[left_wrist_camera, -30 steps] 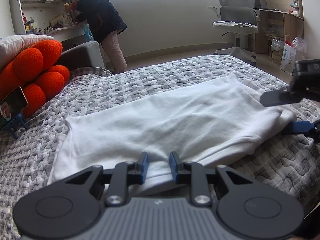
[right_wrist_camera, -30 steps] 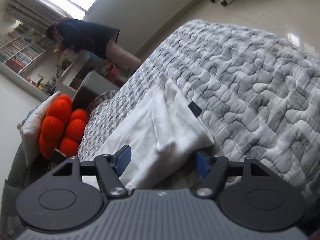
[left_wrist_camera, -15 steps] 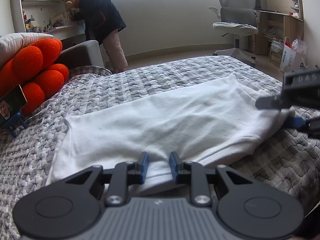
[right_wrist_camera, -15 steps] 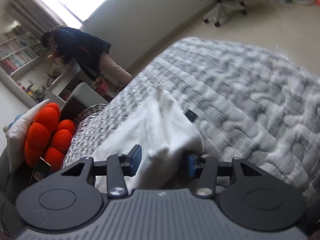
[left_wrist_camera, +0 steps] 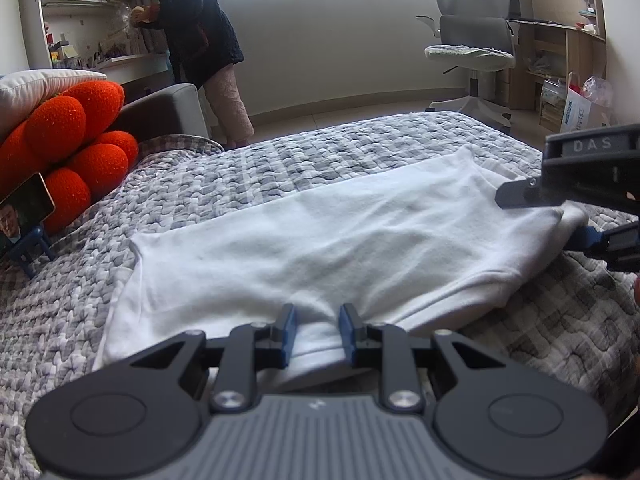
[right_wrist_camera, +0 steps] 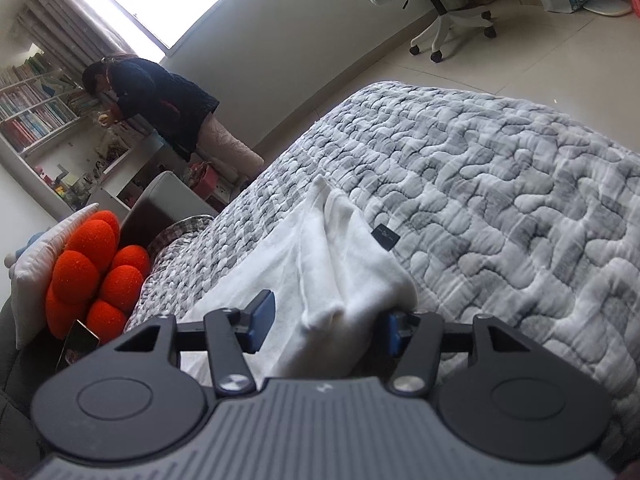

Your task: Fold clothes

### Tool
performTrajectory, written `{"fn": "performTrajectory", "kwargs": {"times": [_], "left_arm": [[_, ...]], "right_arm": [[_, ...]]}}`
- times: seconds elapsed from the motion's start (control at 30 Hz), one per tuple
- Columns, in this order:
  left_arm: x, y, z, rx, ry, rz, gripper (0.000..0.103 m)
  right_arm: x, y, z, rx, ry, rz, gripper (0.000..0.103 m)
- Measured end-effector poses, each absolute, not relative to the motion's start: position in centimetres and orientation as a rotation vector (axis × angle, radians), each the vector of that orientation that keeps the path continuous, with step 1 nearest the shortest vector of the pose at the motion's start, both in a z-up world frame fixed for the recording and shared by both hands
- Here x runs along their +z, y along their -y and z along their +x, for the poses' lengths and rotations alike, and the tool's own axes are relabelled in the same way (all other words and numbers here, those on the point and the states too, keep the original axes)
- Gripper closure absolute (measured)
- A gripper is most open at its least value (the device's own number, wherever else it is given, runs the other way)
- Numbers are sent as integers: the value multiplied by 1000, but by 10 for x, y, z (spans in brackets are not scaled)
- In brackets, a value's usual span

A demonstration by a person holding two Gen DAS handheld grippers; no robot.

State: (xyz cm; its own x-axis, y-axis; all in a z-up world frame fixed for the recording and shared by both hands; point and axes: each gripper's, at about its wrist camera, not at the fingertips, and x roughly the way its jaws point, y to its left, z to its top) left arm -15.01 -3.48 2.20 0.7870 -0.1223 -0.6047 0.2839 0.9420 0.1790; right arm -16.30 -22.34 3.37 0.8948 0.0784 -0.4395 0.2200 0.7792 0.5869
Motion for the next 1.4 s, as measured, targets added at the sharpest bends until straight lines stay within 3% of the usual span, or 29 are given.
{"fn": "performTrajectory", "kwargs": {"times": [0.03,0.07,0.2,0.47,0.67,0.83,1.07,1.4], "left_arm": [[22,35,-150,-222,-629,268,78],[22,35,-150,-222,-628,269,78],[22,36,-151,-222,-625,277,78],[28,30,-150,-251,-634,252,78],[52,3,-137,-297,-607,89,74],[60,17,-99,-266,-597,139,73],[47,34,-30,-273,-738,154,72],[40,42,-45,-263,-702,222,72]], "right_arm": [[35,221,-163,-79,-455,666,58],[37,219,-162,-78,-445,653,74],[45,209,-162,-75,-405,588,78],[58,182,-168,-18,-313,396,81],[46,198,-160,-48,-350,461,81],[47,199,-160,-41,-344,467,81],[53,194,-160,-23,-332,455,81],[53,195,-163,-9,-329,470,81]]}}
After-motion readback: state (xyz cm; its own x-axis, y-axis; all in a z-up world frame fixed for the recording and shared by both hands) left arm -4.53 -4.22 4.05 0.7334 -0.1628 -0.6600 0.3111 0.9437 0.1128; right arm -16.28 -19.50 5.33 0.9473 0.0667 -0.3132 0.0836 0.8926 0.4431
